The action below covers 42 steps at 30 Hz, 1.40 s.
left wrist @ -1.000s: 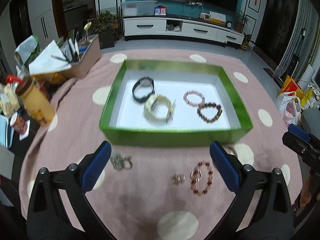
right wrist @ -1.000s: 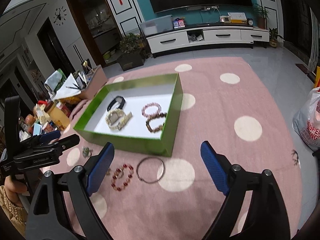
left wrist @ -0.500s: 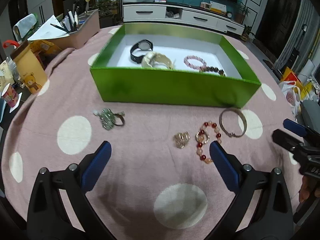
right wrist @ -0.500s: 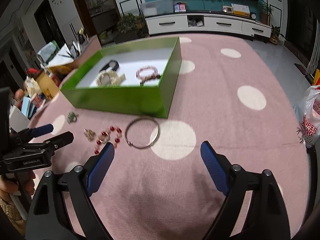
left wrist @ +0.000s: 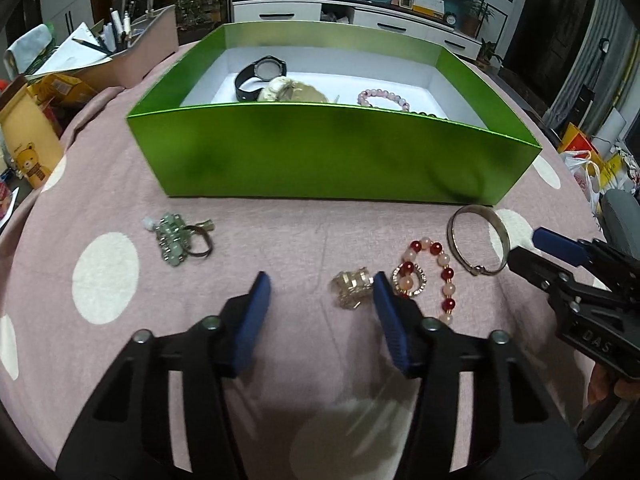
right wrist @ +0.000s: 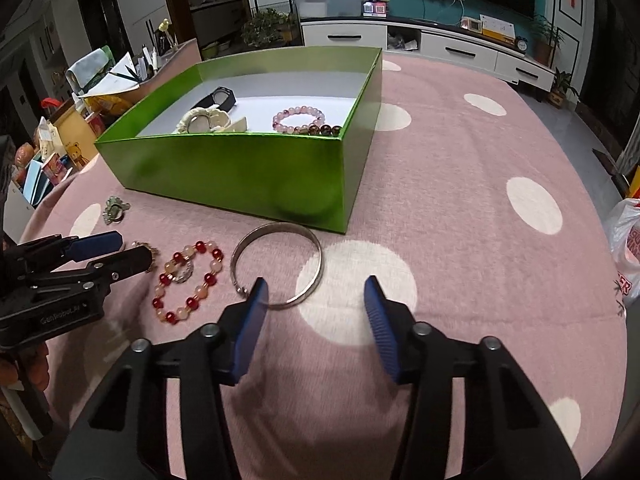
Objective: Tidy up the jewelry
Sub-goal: 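Move the left gripper to the gold brooch while the right gripper approaches the silver bangle, then grasp the gold brooch with the left gripper while the right gripper grasps the silver bangle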
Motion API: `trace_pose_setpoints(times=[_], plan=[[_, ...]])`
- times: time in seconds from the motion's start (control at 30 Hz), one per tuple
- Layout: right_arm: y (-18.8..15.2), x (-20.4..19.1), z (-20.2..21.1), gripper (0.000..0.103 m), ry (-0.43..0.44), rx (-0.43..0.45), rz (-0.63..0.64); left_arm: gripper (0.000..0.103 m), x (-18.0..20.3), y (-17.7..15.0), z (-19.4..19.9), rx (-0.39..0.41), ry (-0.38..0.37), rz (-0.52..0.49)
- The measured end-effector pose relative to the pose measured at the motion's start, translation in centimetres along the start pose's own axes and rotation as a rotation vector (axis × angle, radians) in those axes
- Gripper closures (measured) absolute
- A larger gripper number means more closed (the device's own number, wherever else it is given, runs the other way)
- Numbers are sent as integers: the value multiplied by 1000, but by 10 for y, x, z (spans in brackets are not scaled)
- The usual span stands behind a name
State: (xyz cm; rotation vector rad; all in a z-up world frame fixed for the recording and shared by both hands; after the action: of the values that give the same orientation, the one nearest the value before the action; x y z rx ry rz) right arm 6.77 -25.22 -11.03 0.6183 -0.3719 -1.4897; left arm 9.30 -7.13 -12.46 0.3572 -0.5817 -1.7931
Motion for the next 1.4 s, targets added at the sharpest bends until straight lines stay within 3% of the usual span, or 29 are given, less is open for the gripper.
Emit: trace_pose_setpoints(times=[0.23, 0.6, 0.97, 1.4], plan=[[10, -6, -17, 67, -15, -12, 40, 81, 8, 3, -8, 5, -20, -37], [15, -13, -25, 100, -53, -2, 96, 82, 8, 2, -7, 15, -22, -46], [11, -16, -1, 100, 23, 25, 48, 82, 8, 7, 12, 40, -16, -43], [43, -23, 58, 100, 65, 166, 61, 82, 2, 37, 51, 117, -34, -28]])
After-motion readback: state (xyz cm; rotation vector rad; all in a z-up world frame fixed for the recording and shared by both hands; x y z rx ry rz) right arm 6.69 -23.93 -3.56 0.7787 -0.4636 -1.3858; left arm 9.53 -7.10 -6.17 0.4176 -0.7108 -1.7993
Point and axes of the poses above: each gripper's, at about its wrist camera, not at the fingertips, and z roughly against the way its jaws point, x to its right, y to its top, the point moved 6 cm from there along -z, roughly the way its jaws point, and after that the axes turned 4 degrees about -z, right-handed, at the moved point
